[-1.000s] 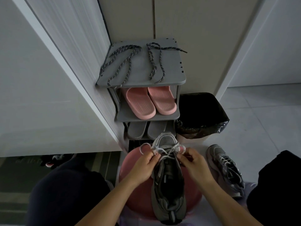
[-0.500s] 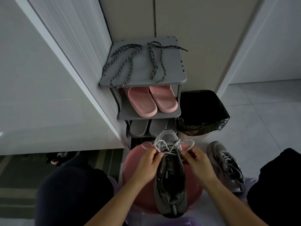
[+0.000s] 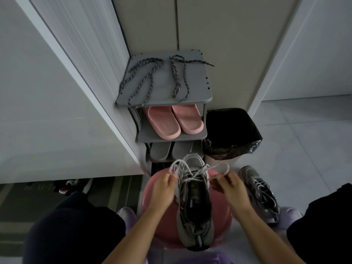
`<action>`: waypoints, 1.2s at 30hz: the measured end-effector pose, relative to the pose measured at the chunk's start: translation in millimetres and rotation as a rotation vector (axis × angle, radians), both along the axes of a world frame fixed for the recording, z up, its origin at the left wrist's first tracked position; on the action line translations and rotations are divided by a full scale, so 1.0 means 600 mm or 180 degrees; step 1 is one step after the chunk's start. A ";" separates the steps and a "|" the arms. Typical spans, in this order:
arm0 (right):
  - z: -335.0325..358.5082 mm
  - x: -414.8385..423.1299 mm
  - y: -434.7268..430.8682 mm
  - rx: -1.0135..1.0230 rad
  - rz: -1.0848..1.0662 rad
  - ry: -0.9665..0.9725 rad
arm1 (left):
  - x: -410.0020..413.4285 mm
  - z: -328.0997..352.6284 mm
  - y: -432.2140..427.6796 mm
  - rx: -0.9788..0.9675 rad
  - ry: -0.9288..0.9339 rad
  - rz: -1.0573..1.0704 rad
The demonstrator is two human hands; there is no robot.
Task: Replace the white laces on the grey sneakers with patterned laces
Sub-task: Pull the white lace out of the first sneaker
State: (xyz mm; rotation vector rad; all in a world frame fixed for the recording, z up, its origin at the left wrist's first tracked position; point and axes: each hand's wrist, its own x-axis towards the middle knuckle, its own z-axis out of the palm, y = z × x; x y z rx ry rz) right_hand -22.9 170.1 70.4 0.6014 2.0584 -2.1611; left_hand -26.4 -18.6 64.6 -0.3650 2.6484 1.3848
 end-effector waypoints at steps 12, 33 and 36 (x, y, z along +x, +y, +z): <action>-0.013 0.007 -0.015 -0.0049 0.0065 -0.0169 | -0.001 0.012 0.006 -0.0045 -0.0086 -0.0390; 0.001 0.005 -0.022 -0.0420 0.0359 -0.0497 | 0.000 -0.003 -0.007 0.0447 -0.0126 -0.0126; -0.001 -0.002 -0.031 0.0307 0.0584 -0.0283 | -0.001 0.008 0.022 0.0478 -0.0291 -0.0501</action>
